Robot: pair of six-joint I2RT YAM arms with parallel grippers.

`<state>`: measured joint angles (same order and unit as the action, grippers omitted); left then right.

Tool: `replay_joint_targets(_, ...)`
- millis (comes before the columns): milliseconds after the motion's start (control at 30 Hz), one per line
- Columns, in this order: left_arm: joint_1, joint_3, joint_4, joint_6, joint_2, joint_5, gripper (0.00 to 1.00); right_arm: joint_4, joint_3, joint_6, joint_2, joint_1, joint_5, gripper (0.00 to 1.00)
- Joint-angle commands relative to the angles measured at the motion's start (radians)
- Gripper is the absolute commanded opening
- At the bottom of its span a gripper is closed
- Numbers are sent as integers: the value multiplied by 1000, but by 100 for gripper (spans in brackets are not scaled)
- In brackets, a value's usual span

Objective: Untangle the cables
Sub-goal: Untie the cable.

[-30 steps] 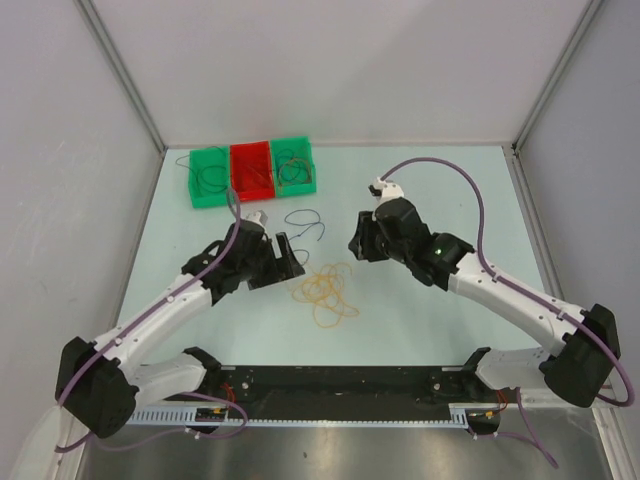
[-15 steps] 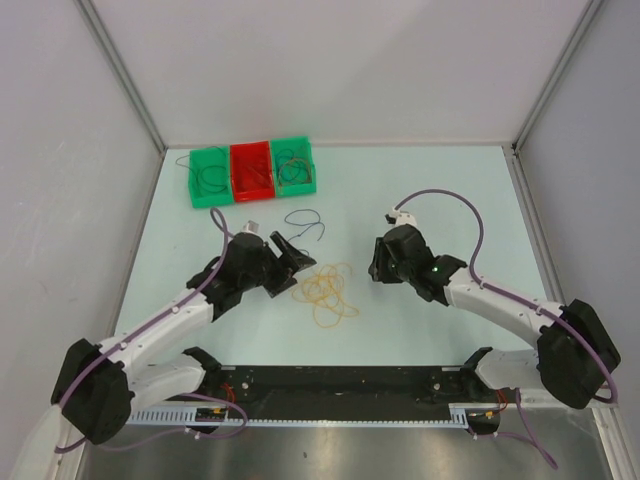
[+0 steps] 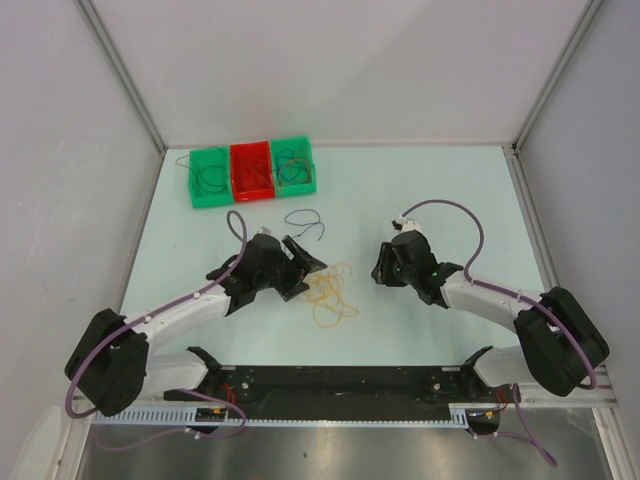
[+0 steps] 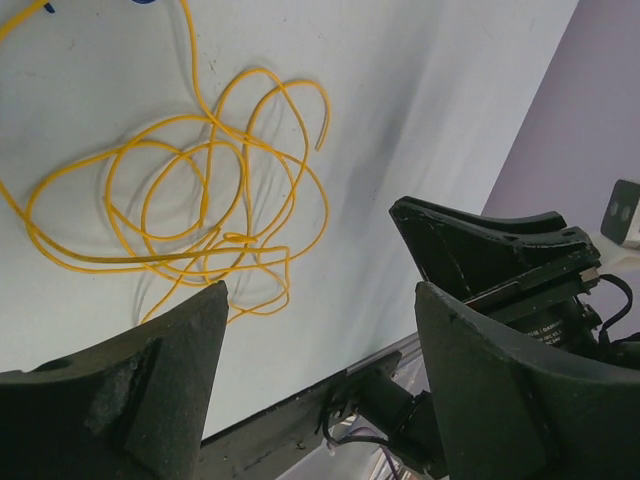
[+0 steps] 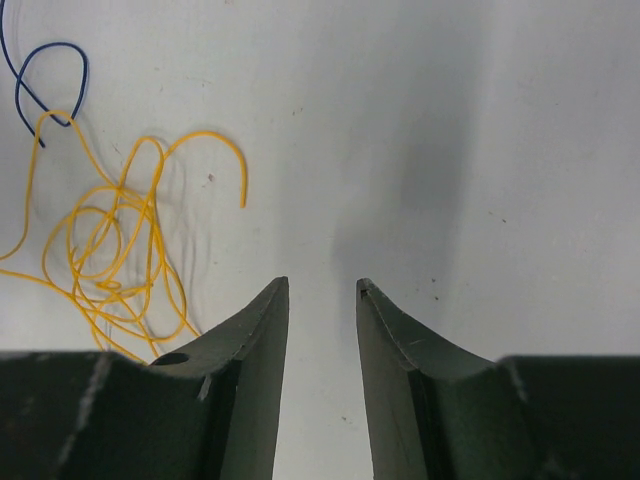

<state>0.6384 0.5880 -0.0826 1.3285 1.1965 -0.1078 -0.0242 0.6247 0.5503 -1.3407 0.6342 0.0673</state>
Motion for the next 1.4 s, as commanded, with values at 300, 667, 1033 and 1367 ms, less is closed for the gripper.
replay_joint_targets(300, 12, 36, 113, 14, 144, 23, 75, 132, -5, 3, -66, -70, -142, 38)
replay_joint_targets(667, 14, 93, 127, -8, 247, 30, 52, 142, -5, 3, -81, -87, -178, 38)
replay_joint_targets(1033, 15, 145, 89, -64, 304, 40, 18, 147, -5, 5, -92, -96, -195, 38)
replay_joint_targets(1367, 29, 176, 60, -110, 304, 42, 0, 152, -3, 7, -95, -102, -204, 37)
